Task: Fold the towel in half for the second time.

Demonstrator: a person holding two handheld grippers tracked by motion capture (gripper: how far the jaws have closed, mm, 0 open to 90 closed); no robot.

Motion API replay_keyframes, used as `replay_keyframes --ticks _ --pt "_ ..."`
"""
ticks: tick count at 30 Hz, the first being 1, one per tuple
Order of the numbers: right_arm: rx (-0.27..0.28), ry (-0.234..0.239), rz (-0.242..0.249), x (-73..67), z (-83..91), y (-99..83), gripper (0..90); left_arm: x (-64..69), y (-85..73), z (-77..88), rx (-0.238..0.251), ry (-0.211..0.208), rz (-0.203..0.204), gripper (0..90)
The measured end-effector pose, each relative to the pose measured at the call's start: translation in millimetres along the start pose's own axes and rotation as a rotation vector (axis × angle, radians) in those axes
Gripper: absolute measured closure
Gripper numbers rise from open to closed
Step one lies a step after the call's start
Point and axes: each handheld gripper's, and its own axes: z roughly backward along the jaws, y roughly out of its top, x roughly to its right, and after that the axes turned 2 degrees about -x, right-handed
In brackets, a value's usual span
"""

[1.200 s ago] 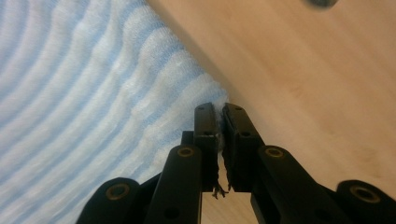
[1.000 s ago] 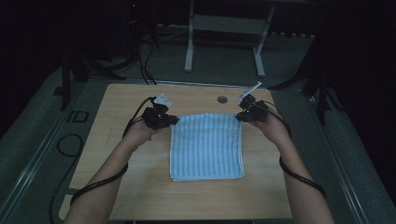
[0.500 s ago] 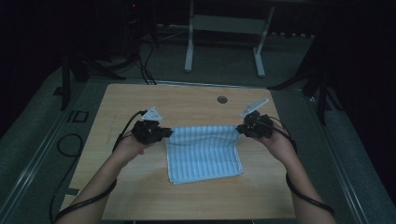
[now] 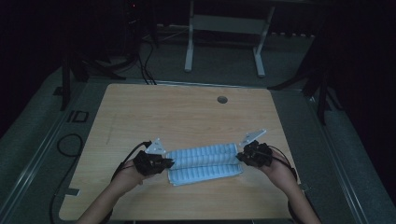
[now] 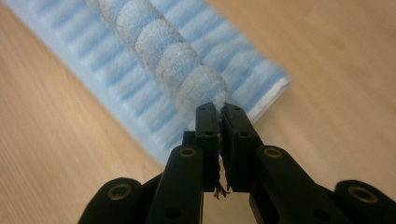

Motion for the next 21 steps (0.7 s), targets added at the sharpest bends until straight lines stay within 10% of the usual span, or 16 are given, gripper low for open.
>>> replay_keyframes --ticks 21 --pt "-0.060 0.067 -0.052 -16.7 -28.6 -41.3 85.0 23.1 -35.6 -24.4 -0.060 -0.088 0.027 81.1"
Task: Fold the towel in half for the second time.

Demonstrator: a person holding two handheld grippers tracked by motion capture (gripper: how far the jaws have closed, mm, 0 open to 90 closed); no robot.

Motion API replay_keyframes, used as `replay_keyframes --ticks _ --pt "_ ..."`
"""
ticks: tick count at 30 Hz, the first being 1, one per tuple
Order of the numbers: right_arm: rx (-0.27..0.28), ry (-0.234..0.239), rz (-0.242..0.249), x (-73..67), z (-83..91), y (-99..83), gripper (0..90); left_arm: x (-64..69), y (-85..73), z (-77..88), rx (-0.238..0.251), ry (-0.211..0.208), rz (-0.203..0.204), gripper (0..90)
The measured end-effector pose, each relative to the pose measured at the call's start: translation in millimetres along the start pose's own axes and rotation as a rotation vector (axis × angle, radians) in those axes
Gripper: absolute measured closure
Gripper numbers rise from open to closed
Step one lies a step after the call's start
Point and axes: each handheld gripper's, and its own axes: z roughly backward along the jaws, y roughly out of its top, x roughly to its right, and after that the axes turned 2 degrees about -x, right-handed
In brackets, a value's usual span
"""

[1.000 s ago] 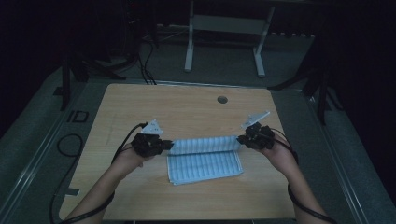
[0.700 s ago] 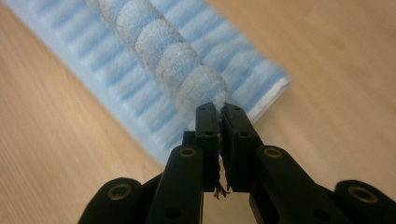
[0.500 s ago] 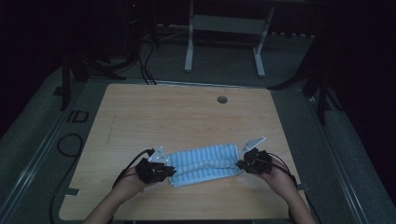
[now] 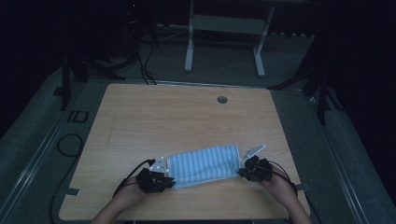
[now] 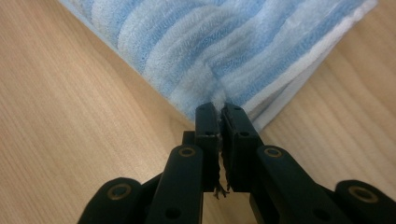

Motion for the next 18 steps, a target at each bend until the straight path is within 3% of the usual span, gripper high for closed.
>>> replay_keyframes --ticks 4,6,8,13,16,18 --pt "-0.005 0.022 -0.013 -1.5 -1.5 -6.1 80.3 1.7 -2.7 0.3 -0.022 -0.031 0.000 77.4" --pt "-0.015 0.030 -0.017 -2.3 -0.3 -8.8 71.6 2.6 -3.4 4.2 -0.046 -0.039 -0.004 68.3" --pt "-0.021 0.012 -0.007 -4.4 6.5 -10.2 67.2 1.4 -3.0 12.5 -0.065 -0.053 0.023 56.4" --pt "0.063 -0.023 -0.008 -3.2 39.5 -3.4 66.3 -0.6 5.4 40.8 -0.015 0.007 0.034 47.2" --pt "0.108 -0.044 -0.005 -0.6 51.0 7.1 78.5 -1.8 15.6 43.2 -0.006 0.087 0.013 44.1" --pt "0.116 -0.065 0.007 -0.9 48.4 14.8 86.1 -4.3 22.8 38.0 0.001 0.116 0.017 50.5"
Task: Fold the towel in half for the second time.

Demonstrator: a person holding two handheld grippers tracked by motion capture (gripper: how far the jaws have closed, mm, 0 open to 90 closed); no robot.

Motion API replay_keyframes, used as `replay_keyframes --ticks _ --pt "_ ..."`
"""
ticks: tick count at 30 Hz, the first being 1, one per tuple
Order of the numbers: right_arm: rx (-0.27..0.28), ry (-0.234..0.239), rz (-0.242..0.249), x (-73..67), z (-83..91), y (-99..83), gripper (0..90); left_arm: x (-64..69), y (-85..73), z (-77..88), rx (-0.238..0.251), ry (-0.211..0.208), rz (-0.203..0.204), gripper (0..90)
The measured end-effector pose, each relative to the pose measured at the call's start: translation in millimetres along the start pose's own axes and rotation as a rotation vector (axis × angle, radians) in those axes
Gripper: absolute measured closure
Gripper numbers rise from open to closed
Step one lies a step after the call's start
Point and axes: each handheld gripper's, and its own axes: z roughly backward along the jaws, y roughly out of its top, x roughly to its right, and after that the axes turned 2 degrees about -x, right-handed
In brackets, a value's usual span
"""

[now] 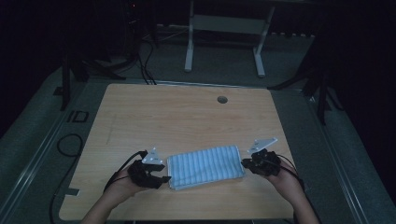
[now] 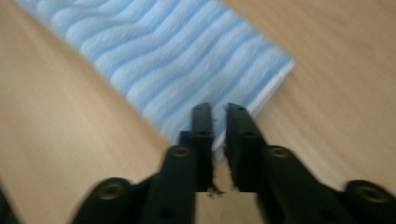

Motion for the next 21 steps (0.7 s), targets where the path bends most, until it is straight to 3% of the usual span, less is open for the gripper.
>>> replay_keyframes --ticks 3,6,11,13,16,21 --pt "-0.019 0.017 0.012 -1.2 -16.2 8.6 88.6 -1.2 10.1 -14.3 0.008 0.009 0.003 54.2" --pt "-0.042 0.042 0.014 -1.6 -35.4 14.3 88.9 -1.5 19.7 -29.7 -0.002 -0.029 0.008 53.9" --pt "-0.067 0.047 0.006 0.8 -55.6 22.2 88.9 -4.3 26.7 -57.0 -0.068 -0.067 -0.014 47.3" --pt "-0.084 0.047 0.005 3.6 -64.3 23.2 88.7 -11.3 25.8 -65.5 -0.067 -0.079 0.004 45.1" --pt "-0.106 0.056 -0.008 7.9 -77.8 22.6 88.2 -20.9 26.6 -67.0 -0.047 -0.100 0.035 41.8" --pt "-0.085 0.078 -0.040 14.2 -84.1 27.2 88.0 -32.8 29.0 -67.9 -0.056 -0.083 0.007 36.1"
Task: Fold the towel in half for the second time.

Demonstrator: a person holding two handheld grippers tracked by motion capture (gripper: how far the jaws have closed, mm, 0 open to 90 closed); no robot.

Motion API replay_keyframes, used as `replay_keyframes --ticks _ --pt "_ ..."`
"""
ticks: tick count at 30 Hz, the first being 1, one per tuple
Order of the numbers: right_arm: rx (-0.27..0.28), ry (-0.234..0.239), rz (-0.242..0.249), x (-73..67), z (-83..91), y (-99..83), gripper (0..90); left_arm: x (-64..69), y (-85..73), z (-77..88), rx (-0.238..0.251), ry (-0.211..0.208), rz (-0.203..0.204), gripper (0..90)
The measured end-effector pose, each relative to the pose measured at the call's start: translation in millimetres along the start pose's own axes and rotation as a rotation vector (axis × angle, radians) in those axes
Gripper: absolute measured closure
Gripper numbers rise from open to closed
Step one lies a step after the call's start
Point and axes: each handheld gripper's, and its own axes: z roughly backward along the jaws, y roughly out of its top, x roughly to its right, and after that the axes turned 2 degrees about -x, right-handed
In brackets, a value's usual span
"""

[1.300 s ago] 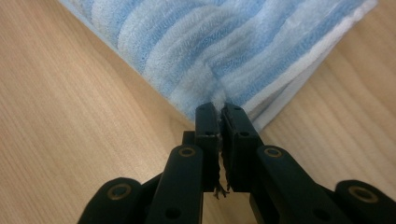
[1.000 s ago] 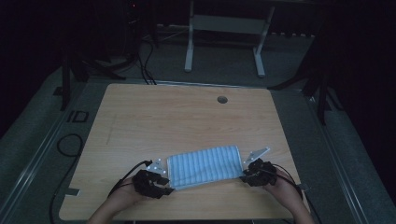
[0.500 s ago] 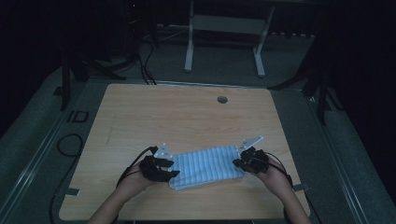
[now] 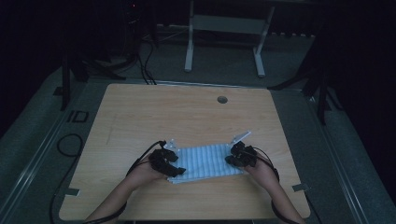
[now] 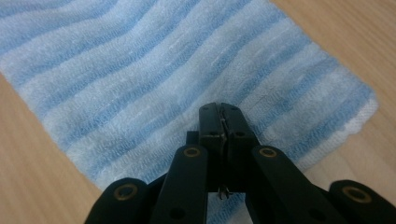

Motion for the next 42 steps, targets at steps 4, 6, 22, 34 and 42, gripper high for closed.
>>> replay_keyframes --ticks 4,6,22,34,42 --pt "-0.002 -0.005 0.005 2.4 -4.3 9.1 87.7 -13.2 3.5 1.5 -0.020 0.022 -0.024 35.6" --pt "-0.003 -0.004 0.006 3.9 -6.4 13.9 86.9 -20.0 5.8 1.9 -0.026 0.032 -0.024 35.1" --pt "0.003 0.028 -0.063 34.7 -21.6 46.3 86.1 -63.3 19.5 0.3 -0.037 0.058 0.024 35.1" --pt "0.009 0.018 -0.077 43.1 -14.2 35.9 82.9 -63.9 20.4 -0.6 -0.039 0.076 0.027 35.0" --pt "0.007 -0.003 -0.106 49.8 -6.9 20.7 81.7 -64.2 21.4 0.8 -0.040 0.069 0.043 34.0"
